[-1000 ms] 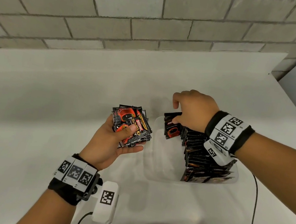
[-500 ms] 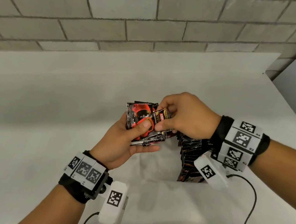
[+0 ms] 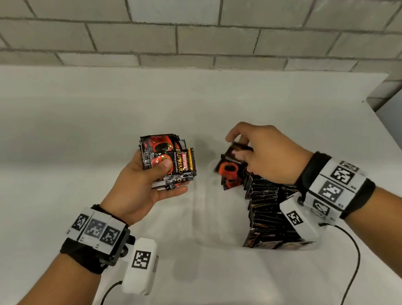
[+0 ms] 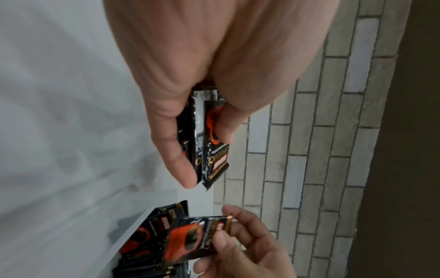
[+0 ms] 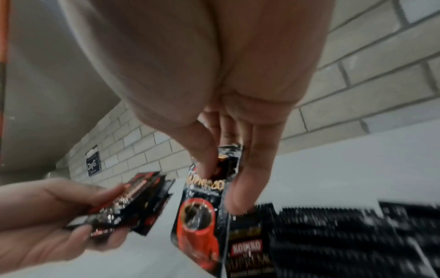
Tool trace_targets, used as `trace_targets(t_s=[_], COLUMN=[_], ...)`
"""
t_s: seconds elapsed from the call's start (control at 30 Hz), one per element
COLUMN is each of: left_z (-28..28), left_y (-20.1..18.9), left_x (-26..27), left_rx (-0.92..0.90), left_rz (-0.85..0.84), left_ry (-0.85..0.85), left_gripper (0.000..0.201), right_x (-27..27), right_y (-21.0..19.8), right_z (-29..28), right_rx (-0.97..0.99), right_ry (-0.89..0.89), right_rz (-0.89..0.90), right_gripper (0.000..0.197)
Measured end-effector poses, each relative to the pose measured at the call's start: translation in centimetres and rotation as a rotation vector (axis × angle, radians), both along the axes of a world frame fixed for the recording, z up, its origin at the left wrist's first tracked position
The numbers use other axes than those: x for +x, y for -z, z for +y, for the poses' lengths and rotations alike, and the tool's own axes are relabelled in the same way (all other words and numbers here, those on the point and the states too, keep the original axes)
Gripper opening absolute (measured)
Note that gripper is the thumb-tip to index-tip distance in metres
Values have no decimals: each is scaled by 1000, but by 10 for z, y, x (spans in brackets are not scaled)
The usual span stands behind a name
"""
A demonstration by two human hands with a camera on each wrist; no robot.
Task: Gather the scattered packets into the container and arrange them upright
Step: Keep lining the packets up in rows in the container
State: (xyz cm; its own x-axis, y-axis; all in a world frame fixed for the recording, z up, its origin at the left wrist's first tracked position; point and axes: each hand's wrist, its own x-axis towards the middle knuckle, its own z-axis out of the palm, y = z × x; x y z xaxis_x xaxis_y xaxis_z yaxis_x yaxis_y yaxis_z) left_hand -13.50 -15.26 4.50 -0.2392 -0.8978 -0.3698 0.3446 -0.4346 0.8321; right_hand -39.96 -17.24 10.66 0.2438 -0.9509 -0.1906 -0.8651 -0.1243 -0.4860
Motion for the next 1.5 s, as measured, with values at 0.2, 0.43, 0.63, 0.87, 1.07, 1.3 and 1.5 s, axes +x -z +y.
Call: trace_targets(t_s=[0.2, 0.43, 0.63, 0.87, 1.07, 1.3, 1.5], left_z=[3, 8, 8, 8, 6, 5, 8], left_y=[-1, 4, 3, 4, 3, -3, -12], left_x=[1, -3, -3, -4, -5, -9, -21], left_rx=[-2, 14, 11, 10, 8, 8, -32], left_rz=[-16, -14, -18, -9, -8, -10, 41], left_ry=[34, 75, 86, 101, 104, 108, 131], left_gripper=[49, 53, 56, 52, 55, 54, 53], right_x=[2, 0, -3, -3, -3, 2, 28], right_y=[22, 32, 33, 35, 43, 16, -2], right_z=[-9, -17, -20, -26, -25, -13, 10], right_rx=[7, 6, 12, 40, 8, -64, 193], right_ry=[55, 77, 73, 34, 50, 22, 98], right_rz=[95, 247, 265, 317, 339, 89, -323], right_gripper=[17, 27, 32, 28, 39, 38, 42])
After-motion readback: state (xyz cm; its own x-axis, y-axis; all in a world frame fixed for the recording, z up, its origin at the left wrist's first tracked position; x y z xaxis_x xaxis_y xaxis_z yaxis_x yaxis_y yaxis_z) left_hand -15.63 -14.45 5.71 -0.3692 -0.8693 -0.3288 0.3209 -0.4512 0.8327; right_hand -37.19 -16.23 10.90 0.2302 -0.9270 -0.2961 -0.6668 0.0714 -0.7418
